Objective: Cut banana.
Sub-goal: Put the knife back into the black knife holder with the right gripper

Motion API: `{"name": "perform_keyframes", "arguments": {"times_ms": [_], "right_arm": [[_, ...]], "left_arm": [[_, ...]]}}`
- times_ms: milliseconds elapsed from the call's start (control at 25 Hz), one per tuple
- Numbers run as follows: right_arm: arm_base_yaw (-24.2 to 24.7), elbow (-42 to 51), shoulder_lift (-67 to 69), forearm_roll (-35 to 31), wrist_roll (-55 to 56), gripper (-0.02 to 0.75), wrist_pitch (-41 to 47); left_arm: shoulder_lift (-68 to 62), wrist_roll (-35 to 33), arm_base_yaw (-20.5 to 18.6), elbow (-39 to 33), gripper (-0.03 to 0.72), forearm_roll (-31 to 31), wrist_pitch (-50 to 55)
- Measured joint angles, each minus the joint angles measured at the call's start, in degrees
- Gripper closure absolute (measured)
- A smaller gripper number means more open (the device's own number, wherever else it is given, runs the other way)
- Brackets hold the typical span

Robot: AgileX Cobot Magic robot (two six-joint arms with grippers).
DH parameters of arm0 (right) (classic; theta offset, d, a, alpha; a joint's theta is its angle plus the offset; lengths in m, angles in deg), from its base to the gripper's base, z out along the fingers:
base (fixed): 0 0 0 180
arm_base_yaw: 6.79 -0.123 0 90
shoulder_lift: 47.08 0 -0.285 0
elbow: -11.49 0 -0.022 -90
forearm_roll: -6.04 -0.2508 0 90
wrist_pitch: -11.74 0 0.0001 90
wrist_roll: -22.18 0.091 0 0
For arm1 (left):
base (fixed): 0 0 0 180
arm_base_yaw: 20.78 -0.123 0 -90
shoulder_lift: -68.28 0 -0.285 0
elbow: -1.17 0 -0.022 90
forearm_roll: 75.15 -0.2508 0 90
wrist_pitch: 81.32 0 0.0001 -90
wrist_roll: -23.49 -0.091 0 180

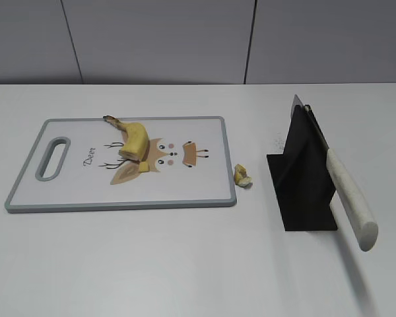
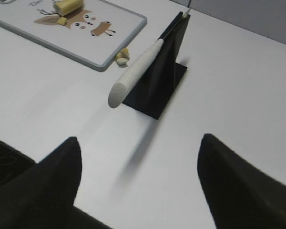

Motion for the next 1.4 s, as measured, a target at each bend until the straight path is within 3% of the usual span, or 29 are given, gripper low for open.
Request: {"name": "perform_keyframes", "arguments": {"times_ms": [560, 1400], "right_arm": [[17.47, 0.00, 0.00, -0.04, 0.00, 0.153, 0.00], [18.34, 0.00, 0.00, -0.04, 0.00, 0.153, 0.00]], "left_arm": [[0.00, 0.00, 0.00, 0.00, 0.097, 0.00, 0.00], [0.00, 0.00, 0.00, 0.00, 0.097, 0.00, 0.00]]}}
